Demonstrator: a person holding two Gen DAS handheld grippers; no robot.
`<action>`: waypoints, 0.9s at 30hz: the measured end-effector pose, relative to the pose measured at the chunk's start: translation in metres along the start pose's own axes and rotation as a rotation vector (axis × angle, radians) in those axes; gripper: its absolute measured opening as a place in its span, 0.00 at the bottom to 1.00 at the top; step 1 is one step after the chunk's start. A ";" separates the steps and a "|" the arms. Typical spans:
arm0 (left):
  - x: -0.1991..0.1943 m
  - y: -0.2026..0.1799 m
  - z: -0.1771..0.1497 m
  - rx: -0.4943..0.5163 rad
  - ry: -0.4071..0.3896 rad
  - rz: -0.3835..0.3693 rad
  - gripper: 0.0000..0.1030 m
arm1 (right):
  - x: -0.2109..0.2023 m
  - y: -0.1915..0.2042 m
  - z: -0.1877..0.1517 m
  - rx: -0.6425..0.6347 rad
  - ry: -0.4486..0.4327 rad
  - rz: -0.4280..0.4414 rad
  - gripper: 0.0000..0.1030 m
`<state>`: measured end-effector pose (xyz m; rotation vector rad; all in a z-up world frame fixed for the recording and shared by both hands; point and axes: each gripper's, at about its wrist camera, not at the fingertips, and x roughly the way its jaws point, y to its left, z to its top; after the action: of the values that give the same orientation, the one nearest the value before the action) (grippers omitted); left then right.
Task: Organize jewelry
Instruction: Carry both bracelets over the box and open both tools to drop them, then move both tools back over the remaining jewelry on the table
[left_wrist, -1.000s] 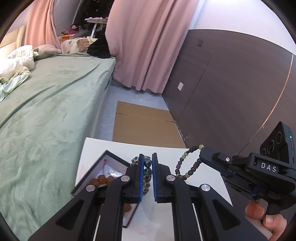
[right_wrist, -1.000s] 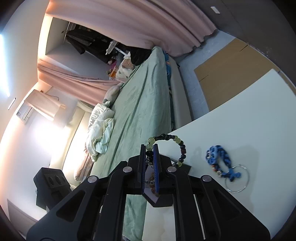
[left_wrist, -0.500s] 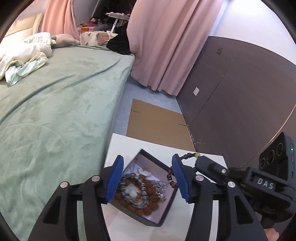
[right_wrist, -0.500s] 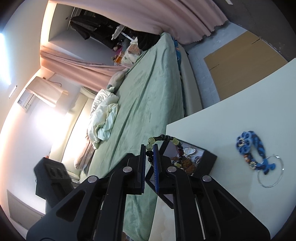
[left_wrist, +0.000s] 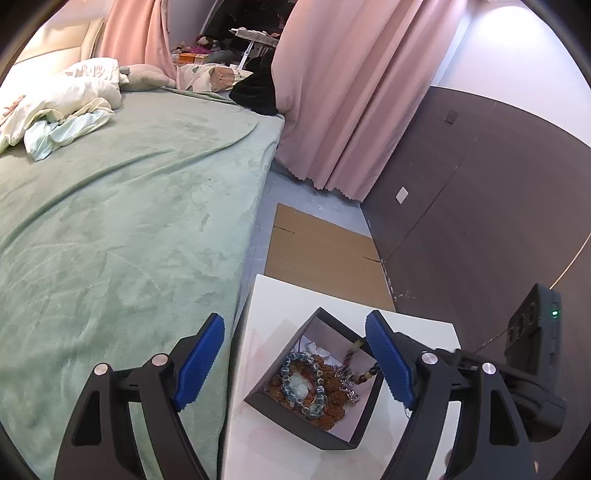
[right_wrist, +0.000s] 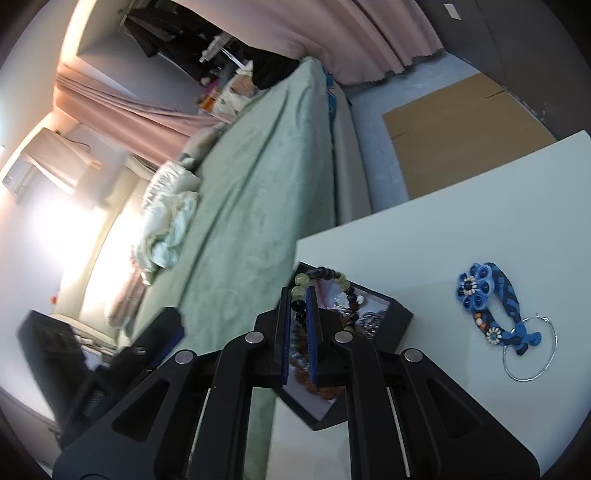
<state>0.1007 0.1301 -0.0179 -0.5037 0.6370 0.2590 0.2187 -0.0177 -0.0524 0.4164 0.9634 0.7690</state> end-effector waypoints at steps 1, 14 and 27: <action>0.000 0.001 0.000 -0.001 -0.003 0.001 0.74 | 0.004 0.000 0.000 0.001 0.001 -0.014 0.09; 0.003 -0.008 -0.005 0.050 0.012 0.009 0.82 | -0.004 -0.012 0.004 0.040 -0.028 -0.026 0.36; 0.026 -0.058 -0.028 0.147 0.050 -0.028 0.83 | -0.047 -0.055 0.012 0.064 -0.026 -0.123 0.59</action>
<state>0.1294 0.0681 -0.0322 -0.3782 0.6921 0.1722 0.2347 -0.0898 -0.0537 0.4174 0.9814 0.6214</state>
